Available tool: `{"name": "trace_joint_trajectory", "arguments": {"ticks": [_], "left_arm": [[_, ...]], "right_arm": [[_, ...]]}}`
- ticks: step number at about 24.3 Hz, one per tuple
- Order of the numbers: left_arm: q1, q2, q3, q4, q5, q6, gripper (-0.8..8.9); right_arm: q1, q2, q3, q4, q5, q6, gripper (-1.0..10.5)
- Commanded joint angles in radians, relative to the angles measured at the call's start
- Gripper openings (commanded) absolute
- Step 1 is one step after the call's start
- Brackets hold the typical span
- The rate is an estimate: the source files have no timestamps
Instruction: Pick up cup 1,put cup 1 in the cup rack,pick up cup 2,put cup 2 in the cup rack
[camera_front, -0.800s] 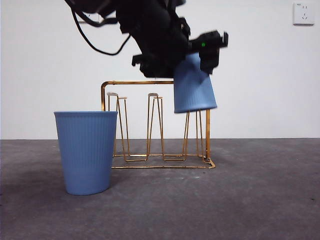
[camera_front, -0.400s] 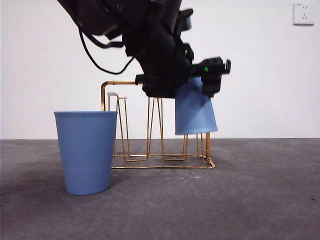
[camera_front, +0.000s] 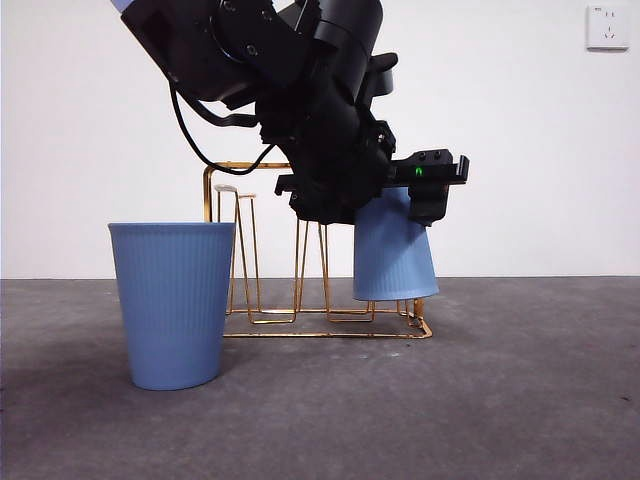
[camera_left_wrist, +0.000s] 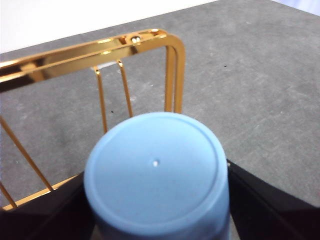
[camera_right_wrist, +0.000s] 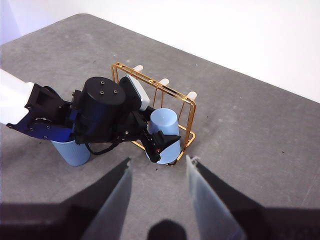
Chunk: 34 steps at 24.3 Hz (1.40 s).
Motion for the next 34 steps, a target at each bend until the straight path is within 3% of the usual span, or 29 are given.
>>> {"name": "trace_joint_trajectory", "arguments": {"ticks": [1,4,10,18,22,34], "left_arm": [[-0.006,0.024,-0.002,-0.021,0.007,-0.008,-0.03],[-0.006,0.024,-0.002,-0.030,0.008,-0.021,0.18],[-0.006,0.023,-0.002,-0.038,0.056,-0.053,3.51],[-0.010,0.018,-0.002,-0.054,0.087,-0.060,3.57],[-0.010,-0.003,-0.002,-0.078,0.086,-0.059,4.84],[-0.019,-0.033,-0.002,-0.214,0.095,-0.097,4.83]], "right_arm": [[0.000,-0.001,-0.008,0.005,-0.002,-0.007,1.9],[0.000,-0.001,-0.008,0.005,-0.002,-0.010,1.9],[0.000,-0.001,-0.008,0.005,-0.001,-0.014,1.9],[0.000,-0.001,-0.008,0.005,-0.001,-0.024,1.9],[0.000,-0.001,-0.008,0.005,-0.001,-0.025,1.9],[0.000,-0.001,-0.008,0.005,-0.001,-0.024,1.9]]}}
